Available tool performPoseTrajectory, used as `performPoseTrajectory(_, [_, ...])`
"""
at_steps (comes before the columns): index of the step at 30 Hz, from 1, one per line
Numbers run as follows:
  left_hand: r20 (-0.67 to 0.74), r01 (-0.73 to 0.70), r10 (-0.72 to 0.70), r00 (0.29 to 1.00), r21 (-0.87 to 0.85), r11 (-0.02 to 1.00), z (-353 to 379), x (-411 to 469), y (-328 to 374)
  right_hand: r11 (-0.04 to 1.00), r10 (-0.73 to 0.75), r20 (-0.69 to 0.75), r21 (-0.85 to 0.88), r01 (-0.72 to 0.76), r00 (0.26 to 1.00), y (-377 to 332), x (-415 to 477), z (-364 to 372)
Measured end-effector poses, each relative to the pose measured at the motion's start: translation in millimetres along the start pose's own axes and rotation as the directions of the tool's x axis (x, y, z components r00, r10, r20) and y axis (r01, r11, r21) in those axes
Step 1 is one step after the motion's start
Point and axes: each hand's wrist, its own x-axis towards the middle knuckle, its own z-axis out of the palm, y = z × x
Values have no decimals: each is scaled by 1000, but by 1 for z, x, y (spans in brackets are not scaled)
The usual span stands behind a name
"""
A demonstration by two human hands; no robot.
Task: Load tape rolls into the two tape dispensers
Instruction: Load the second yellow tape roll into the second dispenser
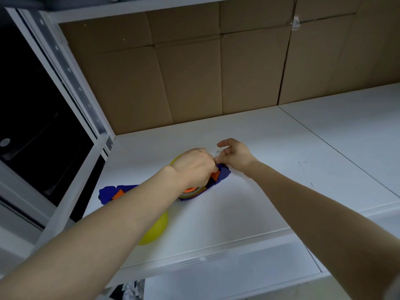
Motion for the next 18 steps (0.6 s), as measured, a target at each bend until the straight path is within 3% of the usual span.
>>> performPoseTrajectory(13, [145,166,-161,976,-23,986,-15,5,13,996,-19,3,-83,19,1000,-7,4,4])
performPoseTrajectory(18, [135,133,-123,983,-62,989,-8,7,7,998,7,4,-70,-7,1000,-6,6,3])
